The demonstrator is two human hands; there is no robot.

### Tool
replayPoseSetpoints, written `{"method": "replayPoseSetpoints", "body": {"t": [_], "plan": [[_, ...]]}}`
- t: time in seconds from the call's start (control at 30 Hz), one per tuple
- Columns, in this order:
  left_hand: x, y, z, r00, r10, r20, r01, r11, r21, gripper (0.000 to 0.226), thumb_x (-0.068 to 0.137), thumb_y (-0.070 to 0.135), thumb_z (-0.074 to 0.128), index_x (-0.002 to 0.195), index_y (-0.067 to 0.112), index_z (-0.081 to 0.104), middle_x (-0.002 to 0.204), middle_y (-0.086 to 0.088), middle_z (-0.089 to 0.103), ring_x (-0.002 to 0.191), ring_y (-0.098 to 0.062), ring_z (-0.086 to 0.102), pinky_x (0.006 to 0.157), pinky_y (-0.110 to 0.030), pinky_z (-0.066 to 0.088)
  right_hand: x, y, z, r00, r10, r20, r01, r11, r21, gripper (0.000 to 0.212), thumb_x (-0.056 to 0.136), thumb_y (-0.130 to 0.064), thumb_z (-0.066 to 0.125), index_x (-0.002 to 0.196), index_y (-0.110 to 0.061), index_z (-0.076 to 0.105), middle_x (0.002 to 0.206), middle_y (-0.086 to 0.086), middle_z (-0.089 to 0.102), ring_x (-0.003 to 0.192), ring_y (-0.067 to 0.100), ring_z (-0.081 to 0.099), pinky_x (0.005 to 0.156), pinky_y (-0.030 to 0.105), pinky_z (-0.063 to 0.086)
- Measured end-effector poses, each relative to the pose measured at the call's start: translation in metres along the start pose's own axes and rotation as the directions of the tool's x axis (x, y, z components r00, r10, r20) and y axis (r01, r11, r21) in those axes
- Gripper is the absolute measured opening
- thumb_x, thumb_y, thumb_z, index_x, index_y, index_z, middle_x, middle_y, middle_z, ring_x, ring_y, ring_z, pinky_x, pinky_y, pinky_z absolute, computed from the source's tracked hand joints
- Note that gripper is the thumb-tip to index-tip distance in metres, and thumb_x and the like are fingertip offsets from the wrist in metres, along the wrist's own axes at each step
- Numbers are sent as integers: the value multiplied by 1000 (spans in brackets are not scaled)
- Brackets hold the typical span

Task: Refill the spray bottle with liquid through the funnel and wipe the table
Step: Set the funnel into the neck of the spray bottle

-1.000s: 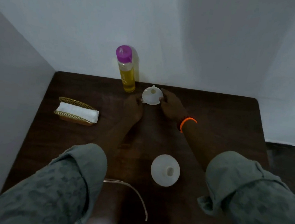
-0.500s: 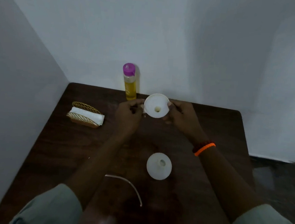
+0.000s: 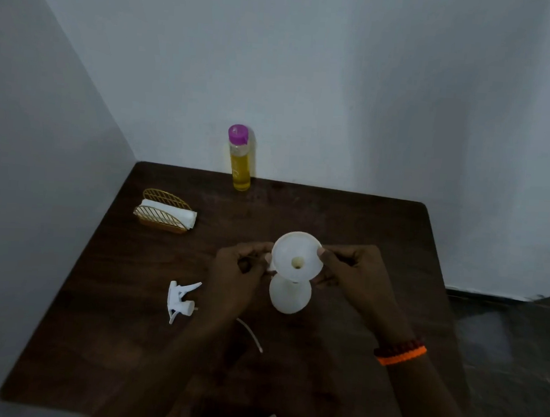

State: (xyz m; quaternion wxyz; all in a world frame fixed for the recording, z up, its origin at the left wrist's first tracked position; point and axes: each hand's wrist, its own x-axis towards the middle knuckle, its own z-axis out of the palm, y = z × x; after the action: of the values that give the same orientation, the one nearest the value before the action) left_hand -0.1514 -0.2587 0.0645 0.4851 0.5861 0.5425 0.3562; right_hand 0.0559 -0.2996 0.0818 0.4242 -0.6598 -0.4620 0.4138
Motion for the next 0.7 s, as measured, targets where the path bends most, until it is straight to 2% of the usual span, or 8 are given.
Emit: {"method": "replayPoseSetpoints", "body": {"t": [0.17, 0.37, 0.53, 0.7], "plan": [[-5, -9, 3, 1000, -27, 1, 27, 1000, 16, 25, 95, 5, 64, 110, 19, 77, 103, 2, 78, 93, -17, 75, 83, -48, 62, -9, 11, 5, 998, 61, 16, -61, 997, 48, 17, 96, -17, 63, 105, -12, 77, 81, 11, 78, 68, 26, 76, 65, 34, 64], [-3, -15, 4, 999, -52, 11, 51, 998, 28, 24, 95, 4, 63, 111, 16, 77, 103, 0, 78, 90, -17, 75, 83, -47, 62, -9, 18, 9, 995, 97, 4, -97, 994, 55, 19, 97, -17, 62, 107, -10, 76, 81, 11, 78, 68, 25, 76, 65, 33, 64], [0, -18, 7, 998, -67, 18, 66, 998, 20, 23, 94, 3, 64, 111, 12, 77, 101, -2, 78, 88, -17, 75, 82, -46, 62, -7, 22, 12, 986, 165, 10, -165, 984, 73, 20, 97, -18, 62, 110, -10, 75, 83, 12, 78, 71, 28, 76, 72, 42, 64], [3, -23, 10, 996, -81, 22, 80, 996, 50, 23, 93, 6, 66, 109, 18, 77, 99, 3, 77, 85, -14, 75, 81, -45, 63, -6, 25, 12, 981, 195, 7, -195, 978, 76, 22, 96, -18, 62, 112, -10, 74, 85, 12, 78, 73, 29, 76, 70, 40, 64]]}}
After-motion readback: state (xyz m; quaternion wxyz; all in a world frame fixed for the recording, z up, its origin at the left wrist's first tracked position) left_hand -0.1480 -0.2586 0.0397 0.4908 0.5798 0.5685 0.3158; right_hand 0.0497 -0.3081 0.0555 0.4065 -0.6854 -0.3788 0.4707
